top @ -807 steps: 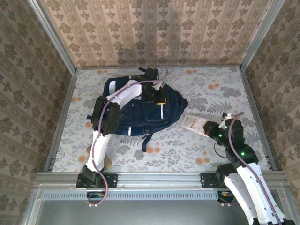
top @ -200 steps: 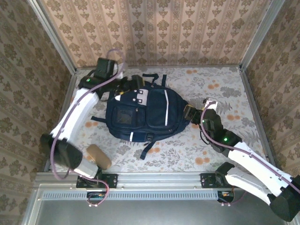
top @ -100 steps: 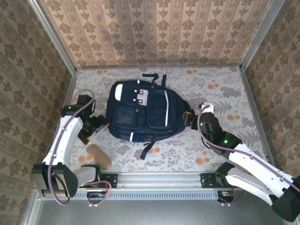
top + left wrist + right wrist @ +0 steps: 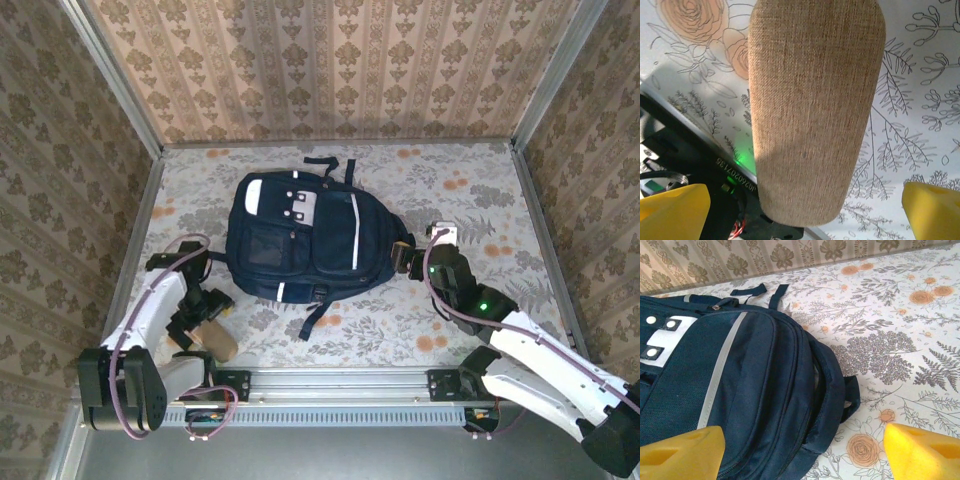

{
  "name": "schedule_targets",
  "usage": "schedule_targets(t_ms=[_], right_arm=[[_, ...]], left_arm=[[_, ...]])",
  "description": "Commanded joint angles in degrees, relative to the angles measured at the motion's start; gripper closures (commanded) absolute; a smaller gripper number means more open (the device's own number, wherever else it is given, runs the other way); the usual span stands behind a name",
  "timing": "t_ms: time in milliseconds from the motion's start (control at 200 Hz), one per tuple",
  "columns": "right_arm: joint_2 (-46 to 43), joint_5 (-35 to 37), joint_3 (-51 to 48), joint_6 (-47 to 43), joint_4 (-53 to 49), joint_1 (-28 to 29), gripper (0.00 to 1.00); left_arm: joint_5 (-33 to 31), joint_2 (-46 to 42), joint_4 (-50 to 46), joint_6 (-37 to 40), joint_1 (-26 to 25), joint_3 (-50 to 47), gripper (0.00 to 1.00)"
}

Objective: Pack books, pencil case, and school supplies into a backpack

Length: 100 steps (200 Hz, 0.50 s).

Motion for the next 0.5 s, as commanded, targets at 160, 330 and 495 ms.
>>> schedule_targets(t_ms=[160, 330, 495], right_arm=[[-1.16, -1.74, -1.51, -0.86, 3.11, 0.24, 0.16], [-1.49, -2.01, -2.05, -0.46, 3.48, 0.29, 0.16], [-1.99, -2.03, -2.53, 0.22, 3.58, 0.29, 0.18]], left_arm=[[0.1, 2.74, 5.87, -1.68, 1.66, -4.05, 0.0], [1.03, 4.83, 10.6, -1.51, 2.15, -6.06, 0.13], [1.23, 3.85, 11.74, -1.32, 2.1, -6.18, 0.41]])
